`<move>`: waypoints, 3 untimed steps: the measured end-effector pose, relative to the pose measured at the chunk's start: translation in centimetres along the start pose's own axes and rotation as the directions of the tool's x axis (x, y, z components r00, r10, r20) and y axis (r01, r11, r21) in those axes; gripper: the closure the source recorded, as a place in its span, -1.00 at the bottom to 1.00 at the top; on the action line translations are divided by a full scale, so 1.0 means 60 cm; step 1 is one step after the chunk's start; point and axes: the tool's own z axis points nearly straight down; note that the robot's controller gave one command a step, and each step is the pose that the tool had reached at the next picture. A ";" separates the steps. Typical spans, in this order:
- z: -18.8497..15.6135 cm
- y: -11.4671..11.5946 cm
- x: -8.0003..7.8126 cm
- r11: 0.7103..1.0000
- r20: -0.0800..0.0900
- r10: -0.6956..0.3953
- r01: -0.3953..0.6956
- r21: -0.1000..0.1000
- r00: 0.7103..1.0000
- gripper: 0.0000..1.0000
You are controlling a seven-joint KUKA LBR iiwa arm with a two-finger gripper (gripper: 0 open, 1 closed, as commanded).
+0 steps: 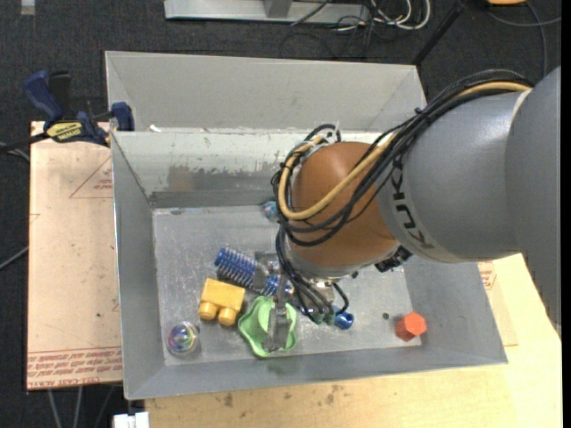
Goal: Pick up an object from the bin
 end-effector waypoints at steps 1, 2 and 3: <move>0.144 -0.014 -0.150 0.997 0.014 -0.078 0.078 0.000 0.997 -1.00; 0.144 -0.013 -0.151 0.997 0.015 -0.077 0.077 -0.002 0.997 -1.00; 0.143 -0.013 -0.151 0.997 0.015 -0.075 0.075 -0.004 0.997 -1.00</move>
Offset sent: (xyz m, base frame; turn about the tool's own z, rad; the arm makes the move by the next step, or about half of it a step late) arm 0.0870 -0.0081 -0.0846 -0.0792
